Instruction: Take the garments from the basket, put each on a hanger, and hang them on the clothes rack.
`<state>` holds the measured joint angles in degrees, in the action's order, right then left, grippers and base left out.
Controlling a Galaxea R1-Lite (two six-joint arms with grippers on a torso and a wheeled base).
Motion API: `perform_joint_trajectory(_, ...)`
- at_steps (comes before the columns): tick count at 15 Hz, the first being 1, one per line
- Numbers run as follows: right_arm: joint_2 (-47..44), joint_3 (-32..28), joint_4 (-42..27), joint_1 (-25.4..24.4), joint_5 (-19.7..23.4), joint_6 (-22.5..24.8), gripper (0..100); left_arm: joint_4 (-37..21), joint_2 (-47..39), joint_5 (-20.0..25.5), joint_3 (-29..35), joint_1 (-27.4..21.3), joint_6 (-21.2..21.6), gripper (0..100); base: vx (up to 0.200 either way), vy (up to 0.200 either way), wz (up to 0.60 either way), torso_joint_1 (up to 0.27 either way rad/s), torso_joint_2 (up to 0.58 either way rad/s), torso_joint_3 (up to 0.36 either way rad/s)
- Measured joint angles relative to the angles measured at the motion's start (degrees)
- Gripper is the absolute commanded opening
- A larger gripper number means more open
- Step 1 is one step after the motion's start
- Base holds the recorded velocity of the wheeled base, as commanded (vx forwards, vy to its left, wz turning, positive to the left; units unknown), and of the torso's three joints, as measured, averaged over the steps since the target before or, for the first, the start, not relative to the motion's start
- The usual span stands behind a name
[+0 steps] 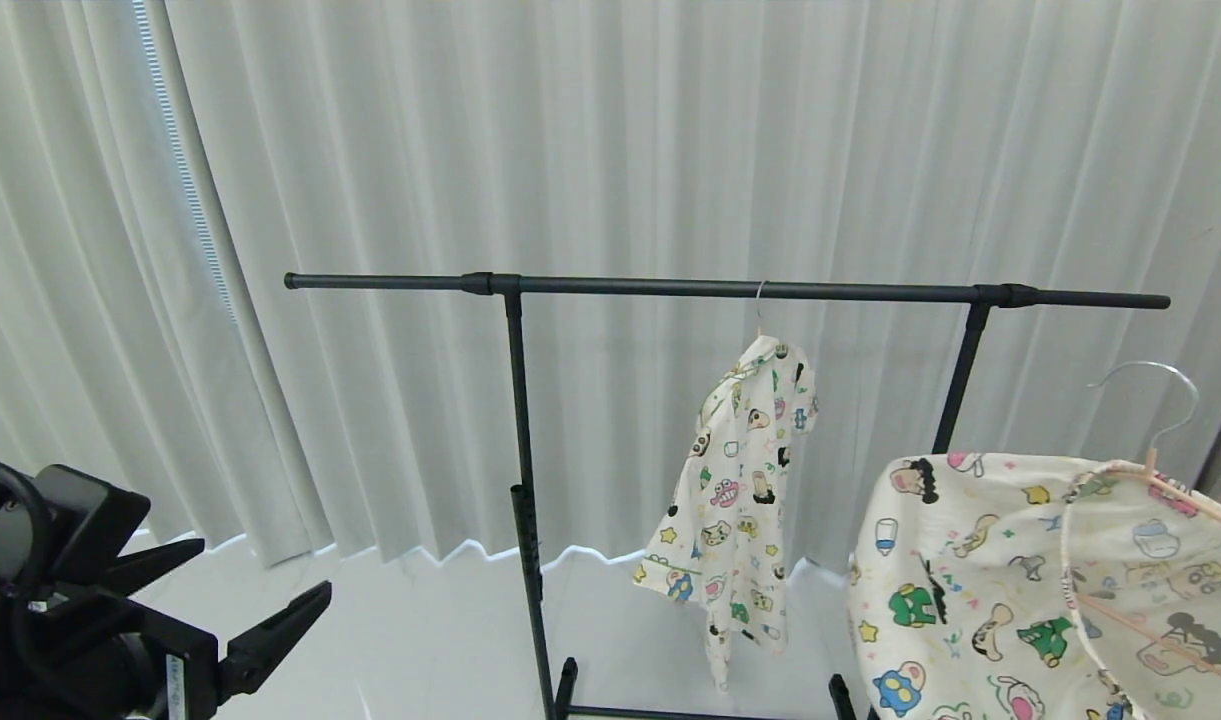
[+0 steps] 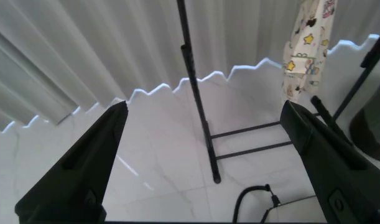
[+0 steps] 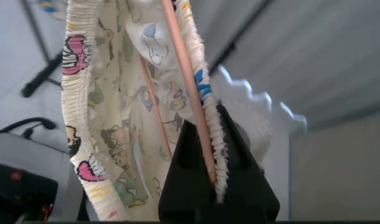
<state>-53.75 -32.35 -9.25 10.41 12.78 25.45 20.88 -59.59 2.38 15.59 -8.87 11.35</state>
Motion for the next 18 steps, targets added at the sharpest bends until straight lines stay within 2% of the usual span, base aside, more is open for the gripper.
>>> perform_joint_trajectory(2,0.2,0.0,-0.3,4.0,0.0,-1.1,0,0.0,0.2,-0.2,0.0,0.1,0.2,100,0.0,0.0,0.0,0.0,0.0,0.0)
perform_joint_trajectory(5,0.1,-0.1,-0.2,5.2,0.0,-3.8,0,0.0,0.3,-0.2,0.4,0.1,0.5,100,0.0,0.0,0.0,0.0,0.0,0.0)
perform_joint_trajectory(6,0.1,-0.1,-0.2,5.3,0.0,-3.9,0,0.0,0.3,-0.2,0.4,0.0,0.5,100,0.0,0.0,0.0,0.0,0.0,0.0)
perform_joint_trajectory(12,0.1,0.0,0.0,5.3,0.2,-4.0,0,0.0,0.3,-0.2,0.4,-1.0,0.5,100,0.0,-0.2,0.0,0.003,0.0,0.001)
perform_joint_trajectory(18,0.0,0.0,0.9,2.8,1.0,-5.8,0,0.0,0.9,-0.2,0.4,-1.0,0.5,100,0.0,0.0,0.0,0.0,0.0,0.0)
